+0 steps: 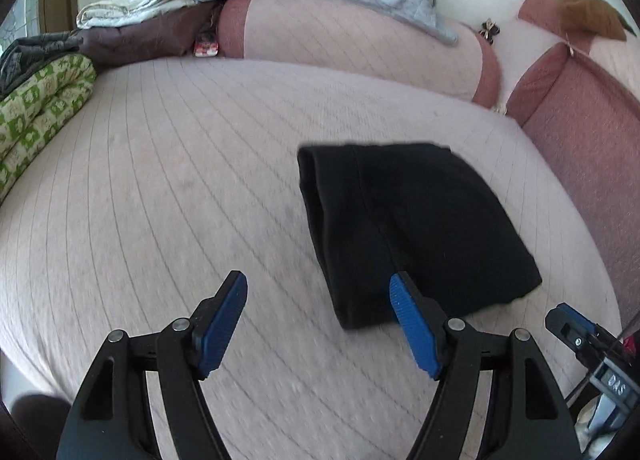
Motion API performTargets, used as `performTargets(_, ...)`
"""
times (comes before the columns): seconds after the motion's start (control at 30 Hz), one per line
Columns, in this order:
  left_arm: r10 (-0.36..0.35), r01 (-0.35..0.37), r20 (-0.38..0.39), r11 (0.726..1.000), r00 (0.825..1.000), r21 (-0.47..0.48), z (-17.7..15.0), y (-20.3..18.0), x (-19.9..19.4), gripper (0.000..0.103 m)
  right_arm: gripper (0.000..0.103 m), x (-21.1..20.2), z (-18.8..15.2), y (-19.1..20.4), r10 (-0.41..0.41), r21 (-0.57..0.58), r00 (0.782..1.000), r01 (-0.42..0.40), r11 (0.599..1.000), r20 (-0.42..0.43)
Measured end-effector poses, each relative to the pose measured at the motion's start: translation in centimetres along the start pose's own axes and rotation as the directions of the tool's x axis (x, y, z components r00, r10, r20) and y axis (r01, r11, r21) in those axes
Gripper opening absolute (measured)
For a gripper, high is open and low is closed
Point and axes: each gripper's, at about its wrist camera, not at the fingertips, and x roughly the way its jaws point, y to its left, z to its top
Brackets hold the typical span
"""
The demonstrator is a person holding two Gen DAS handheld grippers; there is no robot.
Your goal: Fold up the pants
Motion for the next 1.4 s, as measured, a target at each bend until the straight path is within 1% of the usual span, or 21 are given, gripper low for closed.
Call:
performTargets(0.13, 0.044, -0.044, -0.033, 0.999, 0.998, 0.008, -1.1, -1.2, 0.3, 0.073, 0.062, -0.5, -0.7, 0.7, 0.001, -0.042, 1.0, 0.0, 0.999, 0.015)
performTargets(0.2, 0.052, -0.051, -0.04, 0.998, 0.998, 0.02, -1.4, -1.8, 0.3, 0.073, 0.063, -0.7, -0.8, 0.6, -0.008, -0.053, 1.0, 0.01, 0.999, 0.022)
performTargets(0.4, 0.098, -0.096, -0.022, 0.992, 0.995, 0.081, -1.8, -3.5, -0.2, 0.073, 0.064, -0.7, -0.5, -0.3, 0.01, -0.016, 1.0, -0.009, 1.0, 0.019)
performTargets(0.5, 0.103, -0.1, -0.02, 0.991, 0.995, 0.092, -1.8, -3.6, -0.4, 0.073, 0.065, -0.6, -0.4, -0.2, 0.015, -0.011, 1.0, -0.015, 1.0, 0.02)
performTargets(1.03, 0.095, -0.09, -0.054, 0.993, 0.994, 0.074, -1.9, -2.3, 0.2, 0.073, 0.066, 0.9, -0.6, 0.2, -0.003, -0.012, 1.0, 0.003, 1.0, -0.007)
performTargets(1.23, 0.075, -0.071, -0.073, 0.996, 0.995, 0.053, -1.9, -1.8, 0.7, 0.073, 0.067, 1.2, -0.8, 0.2, -0.014, -0.008, 1.0, 0.014, 1.0, -0.014)
performTargets(1.3, 0.027, -0.026, -0.07, 1.0, 0.997, 0.01, -1.7, -1.1, 0.5, 0.073, 0.067, 1.2, -0.8, 0.2, -0.016, -0.007, 1.0, 0.016, 1.0, -0.01)
performTargets(1.33, -0.017, 0.015, -0.069, 0.999, 0.997, -0.03, -1.2, -0.3, 0.5, 0.073, 0.067, 1.2, -0.8, 0.2, -0.018, -0.007, 1.0, 0.018, 1.0, -0.006)
performTargets(1.4, -0.072, 0.066, -0.071, 0.994, 0.995, -0.085, -0.3, 0.6, 0.6, 0.073, 0.067, 1.0, -0.4, 0.1, -0.018, -0.006, 1.0, 0.018, 1.0, -0.002)
